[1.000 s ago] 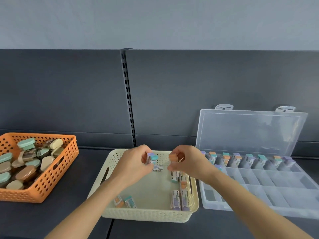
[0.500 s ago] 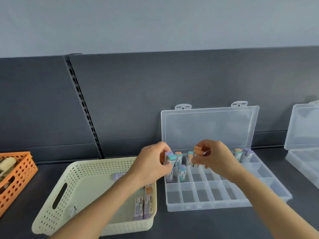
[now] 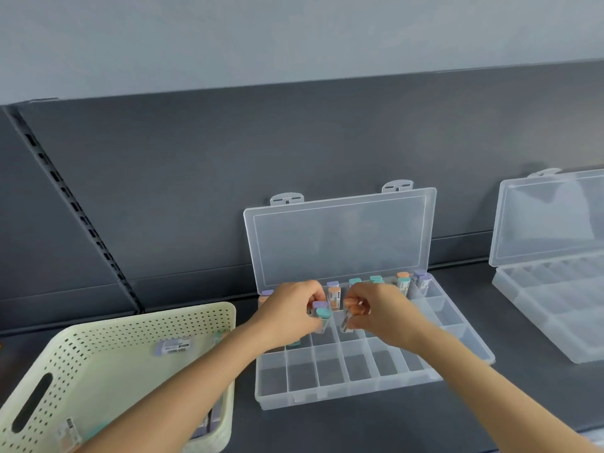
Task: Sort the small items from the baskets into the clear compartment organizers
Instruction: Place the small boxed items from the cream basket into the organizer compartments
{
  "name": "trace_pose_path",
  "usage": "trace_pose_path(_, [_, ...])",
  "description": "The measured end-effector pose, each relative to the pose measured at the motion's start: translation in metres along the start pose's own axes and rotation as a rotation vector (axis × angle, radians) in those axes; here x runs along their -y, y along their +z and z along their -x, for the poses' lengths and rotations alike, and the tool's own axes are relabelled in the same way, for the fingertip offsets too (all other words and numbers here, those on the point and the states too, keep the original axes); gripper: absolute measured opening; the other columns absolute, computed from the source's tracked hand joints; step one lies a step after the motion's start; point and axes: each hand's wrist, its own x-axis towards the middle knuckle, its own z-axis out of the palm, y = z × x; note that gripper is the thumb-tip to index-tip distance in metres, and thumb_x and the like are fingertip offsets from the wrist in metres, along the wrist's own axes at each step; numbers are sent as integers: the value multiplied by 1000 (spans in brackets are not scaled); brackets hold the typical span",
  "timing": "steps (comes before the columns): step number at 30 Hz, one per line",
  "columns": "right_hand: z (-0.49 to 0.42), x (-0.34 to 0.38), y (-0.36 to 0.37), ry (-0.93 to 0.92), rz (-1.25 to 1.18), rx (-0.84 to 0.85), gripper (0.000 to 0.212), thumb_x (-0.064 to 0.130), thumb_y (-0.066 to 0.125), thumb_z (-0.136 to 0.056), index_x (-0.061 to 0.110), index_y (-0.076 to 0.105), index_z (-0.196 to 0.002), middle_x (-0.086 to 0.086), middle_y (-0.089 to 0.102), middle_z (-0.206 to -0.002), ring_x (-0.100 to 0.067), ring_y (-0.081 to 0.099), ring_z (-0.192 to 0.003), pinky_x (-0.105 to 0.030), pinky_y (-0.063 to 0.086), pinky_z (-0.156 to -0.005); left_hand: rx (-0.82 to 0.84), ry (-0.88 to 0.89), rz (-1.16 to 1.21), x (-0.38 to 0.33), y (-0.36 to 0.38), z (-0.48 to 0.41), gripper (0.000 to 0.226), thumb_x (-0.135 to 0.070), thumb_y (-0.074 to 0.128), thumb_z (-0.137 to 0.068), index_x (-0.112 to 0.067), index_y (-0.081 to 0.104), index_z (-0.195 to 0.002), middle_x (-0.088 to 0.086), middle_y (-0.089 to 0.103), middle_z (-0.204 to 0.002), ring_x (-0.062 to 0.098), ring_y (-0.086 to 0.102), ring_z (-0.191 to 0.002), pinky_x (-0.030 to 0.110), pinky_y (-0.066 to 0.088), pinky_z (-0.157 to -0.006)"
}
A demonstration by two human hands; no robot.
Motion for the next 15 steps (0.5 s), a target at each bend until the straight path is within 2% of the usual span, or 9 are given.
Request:
trace_pose_path(5, [-10, -6, 13, -58, 49, 26, 11, 15, 67, -85, 9, 63, -94, -3, 65, -94, -17, 55, -75, -13, 39, -62, 27, 20, -83, 1, 7, -5, 13, -18, 64, -83, -21, 61, -94, -5, 64, -90, 17, 58, -83, 38, 51, -74])
trace_pose_path(9, [-15, -9, 19, -58, 98, 39, 12, 19, 66, -86, 9, 63, -92, -6, 61, -96, -22, 59, -81, -25, 50, -72, -7, 43, -192, 2, 9, -6, 12, -19, 63, -85, -20, 64, -98, -6, 56, -91, 13, 51, -85, 25, 38, -65])
trace_pose_path(13, [-16, -10, 20, -64, 115, 49, 18, 26, 68, -85, 15, 64, -99, -2, 61, -105, -19, 59, -86, -25, 53, -78, -5, 31, -273, 3, 12, -5, 13, -20, 60, -87, -20, 64, -100, -5, 59, -101, 14, 52, -95, 31, 40, -78])
trace_pose_path(15, [-15, -10, 18, -69, 113, 56, 27, 28, 69, -84, 17, 63, -108, -1, 61, -111, -19, 60, -92, -24, 52, -82, -4, 27, -282, 2, 12, -5, 14, -19, 60, -88, -19, 65, -101, -4, 59, -102, 13, 52, -92, 31, 41, -77])
